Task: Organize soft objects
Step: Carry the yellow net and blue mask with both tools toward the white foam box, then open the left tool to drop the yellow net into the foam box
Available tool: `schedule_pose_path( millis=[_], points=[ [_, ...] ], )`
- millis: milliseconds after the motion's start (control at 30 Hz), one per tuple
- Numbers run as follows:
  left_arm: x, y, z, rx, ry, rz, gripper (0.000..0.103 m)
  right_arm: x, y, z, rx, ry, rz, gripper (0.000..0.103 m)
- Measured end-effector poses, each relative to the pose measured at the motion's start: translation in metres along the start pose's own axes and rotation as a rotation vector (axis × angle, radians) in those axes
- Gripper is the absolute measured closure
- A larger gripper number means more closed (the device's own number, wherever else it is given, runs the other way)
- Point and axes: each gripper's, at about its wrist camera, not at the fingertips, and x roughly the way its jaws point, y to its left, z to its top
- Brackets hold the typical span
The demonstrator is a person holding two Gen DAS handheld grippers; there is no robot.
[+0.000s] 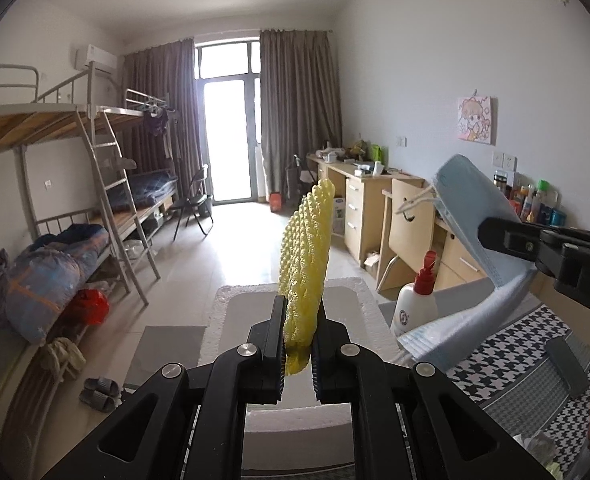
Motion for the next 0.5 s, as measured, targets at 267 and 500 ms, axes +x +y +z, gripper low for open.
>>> schedule_pose_path(
  millis=[267, 500],
  points=[
    [0.021, 0.006, -0.004, -0.013, 0.058, 0.013, 0.092, 0.016, 0.007, 0.001, -0.008, 0.027, 0.002, 0.095],
    [0.038, 0.009, -0.012, -0.015, 0.103, 0.007, 0.092, 0.024, 0.008, -0.001, -0.009, 0.045, -0.001, 0.095]
  ],
)
